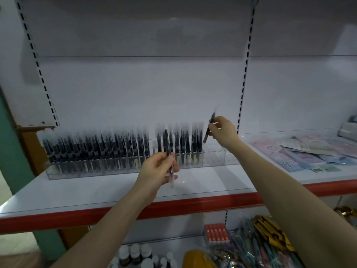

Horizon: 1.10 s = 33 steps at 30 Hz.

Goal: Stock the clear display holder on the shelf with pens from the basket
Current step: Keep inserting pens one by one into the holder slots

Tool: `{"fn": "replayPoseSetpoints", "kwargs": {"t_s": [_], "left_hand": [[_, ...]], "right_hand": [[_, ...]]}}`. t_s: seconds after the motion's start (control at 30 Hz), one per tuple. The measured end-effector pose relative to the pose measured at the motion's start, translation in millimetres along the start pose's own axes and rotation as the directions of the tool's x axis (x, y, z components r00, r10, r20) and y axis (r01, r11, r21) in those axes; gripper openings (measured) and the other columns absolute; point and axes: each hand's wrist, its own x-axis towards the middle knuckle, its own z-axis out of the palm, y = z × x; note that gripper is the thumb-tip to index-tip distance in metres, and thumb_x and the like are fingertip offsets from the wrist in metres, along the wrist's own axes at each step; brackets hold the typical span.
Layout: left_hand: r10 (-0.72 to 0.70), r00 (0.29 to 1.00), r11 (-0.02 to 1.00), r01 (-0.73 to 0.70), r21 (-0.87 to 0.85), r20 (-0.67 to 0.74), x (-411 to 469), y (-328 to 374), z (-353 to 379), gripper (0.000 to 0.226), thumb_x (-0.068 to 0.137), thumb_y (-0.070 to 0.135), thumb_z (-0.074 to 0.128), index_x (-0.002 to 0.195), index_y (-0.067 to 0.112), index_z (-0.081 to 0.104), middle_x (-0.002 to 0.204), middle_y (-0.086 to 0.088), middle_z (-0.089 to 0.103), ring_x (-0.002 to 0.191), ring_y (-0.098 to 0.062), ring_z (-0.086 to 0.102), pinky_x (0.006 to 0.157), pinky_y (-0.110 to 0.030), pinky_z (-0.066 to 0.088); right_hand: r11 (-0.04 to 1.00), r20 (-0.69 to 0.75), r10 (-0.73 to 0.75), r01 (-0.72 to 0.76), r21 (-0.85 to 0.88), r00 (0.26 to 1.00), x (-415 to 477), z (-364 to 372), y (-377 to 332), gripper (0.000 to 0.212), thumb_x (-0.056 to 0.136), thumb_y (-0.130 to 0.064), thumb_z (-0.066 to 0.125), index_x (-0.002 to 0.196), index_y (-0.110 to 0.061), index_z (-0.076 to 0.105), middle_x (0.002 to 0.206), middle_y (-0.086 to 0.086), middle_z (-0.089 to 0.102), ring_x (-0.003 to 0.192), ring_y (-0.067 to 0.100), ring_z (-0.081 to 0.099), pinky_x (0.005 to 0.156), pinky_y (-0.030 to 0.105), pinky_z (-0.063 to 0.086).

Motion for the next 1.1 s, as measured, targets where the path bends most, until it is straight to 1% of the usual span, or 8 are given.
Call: {"fn": "replayPoseSetpoints", "kwargs": {"t_s": [0.1, 0.23, 0.4, 0.53, 0.67, 0.77, 0.93, 1.1], "left_hand": [[0.007, 1.000, 1.000, -0.007, 0.004, 0.001, 0.4, -0.7, -0.8, 0.012, 0.093, 0.011, 0.051, 0.096, 0.006, 0.061, 0.080, -0.005, 0.059, 0.070, -0.012, 0.062, 0.076, -0.039, 0.058], [0.017, 1.000, 1.000, -0.017, -0.004, 0.012, 0.9, -1.1, -2.0, 0.018, 0.092, 0.007, 0.054, 0.104, 0.018, 0.060, 0.081, -0.006, 0.064, 0.076, -0.017, 0.063, 0.080, -0.041, 0.056], [0.021, 1.000, 1.000, -0.021, -0.005, 0.020, 2.3, -3.9, -3.9, 0.018, 0.091, 0.007, 0.056, 0.103, 0.018, 0.062, 0.087, -0.006, 0.068, 0.085, -0.019, 0.065, 0.081, -0.035, 0.056], [0.036, 0.999, 0.999, -0.035, -0.036, 0.017, 4.0, -4.4, -6.5, 0.018, 0.089, 0.006, 0.057, 0.101, 0.018, 0.062, 0.087, -0.006, 0.067, 0.081, -0.017, 0.066, 0.074, -0.031, 0.059], [0.044, 0.999, 0.998, -0.043, -0.043, 0.017, 6.1, -5.9, -8.4, 0.023, 0.089, 0.004, 0.058, 0.106, 0.019, 0.059, 0.089, -0.010, 0.067, 0.079, -0.018, 0.066, 0.072, -0.033, 0.059], [0.047, 0.999, 0.997, -0.046, -0.068, 0.012, 7.9, -6.5, -8.3, 0.035, 0.088, 0.003, 0.059, 0.101, 0.035, 0.052, 0.091, -0.012, 0.067, 0.082, -0.022, 0.066, 0.075, -0.040, 0.058], [0.063, 0.998, 0.997, -0.062, -0.052, 0.020, 8.2, -4.5, -8.6, 0.043, 0.086, 0.002, 0.061, 0.118, 0.027, 0.048, 0.089, -0.008, 0.067, 0.083, -0.020, 0.067, 0.069, -0.037, 0.059], [0.043, 0.999, 0.998, -0.042, -0.039, 0.017, 7.3, -1.5, -11.3, 0.074, 0.081, 0.003, 0.066, 0.138, 0.034, 0.030, 0.090, -0.013, 0.063, 0.081, -0.019, 0.067, 0.061, -0.032, 0.058]], "right_hand": [[0.999, 0.031, 0.003, -0.002, -0.047, 1.000, 3.6, 3.6, 3.7, 0.025, 0.095, -0.013, 0.044, 0.116, 0.000, 0.052, 0.103, 0.019, 0.064, 0.095, 0.034, 0.062, 0.084, 0.046, 0.051], [0.996, 0.083, 0.012, -0.004, -0.092, 0.996, 6.2, 4.6, 6.8, 0.024, 0.097, -0.011, 0.044, 0.115, 0.002, 0.053, 0.105, 0.020, 0.063, 0.088, 0.029, 0.063, 0.070, 0.032, 0.050], [0.991, 0.161, 0.036, -0.014, -0.134, 0.986, 6.0, 8.7, 8.8, 0.024, 0.097, -0.008, 0.044, 0.115, 0.003, 0.053, 0.105, 0.023, 0.064, 0.086, 0.026, 0.062, 0.086, 0.045, 0.053], [0.990, 0.196, 0.059, -0.033, -0.134, 0.979, 6.2, 11.4, 13.2, 0.022, 0.097, -0.007, 0.043, 0.114, 0.003, 0.054, 0.106, 0.024, 0.064, 0.083, 0.022, 0.060, 0.084, 0.037, 0.052], [0.993, 0.206, 0.067, -0.045, -0.107, 0.976, 8.4, 10.7, 13.8, 0.022, 0.097, -0.007, 0.043, 0.113, 0.003, 0.053, 0.105, 0.025, 0.064, 0.082, 0.023, 0.059, 0.081, 0.039, 0.051], [0.990, 0.230, 0.080, -0.050, -0.133, 0.970, 10.1, 11.3, 15.5, 0.022, 0.096, -0.007, 0.044, 0.114, 0.003, 0.054, 0.105, 0.024, 0.064, 0.080, 0.023, 0.058, 0.080, 0.040, 0.051], [0.968, 0.215, 0.065, -0.010, -0.249, 0.974, 10.1, 17.5, 22.4, 0.024, 0.095, -0.010, 0.048, 0.113, 0.004, 0.057, 0.100, 0.020, 0.064, 0.079, 0.023, 0.052, 0.058, 0.023, 0.043], [0.967, 0.146, 0.073, -0.034, -0.254, 0.987, 8.5, 18.2, 28.1, 0.031, 0.093, -0.014, 0.055, 0.120, 0.002, 0.056, 0.114, 0.018, 0.063, 0.097, 0.027, 0.058, 0.084, 0.028, 0.043]]}}
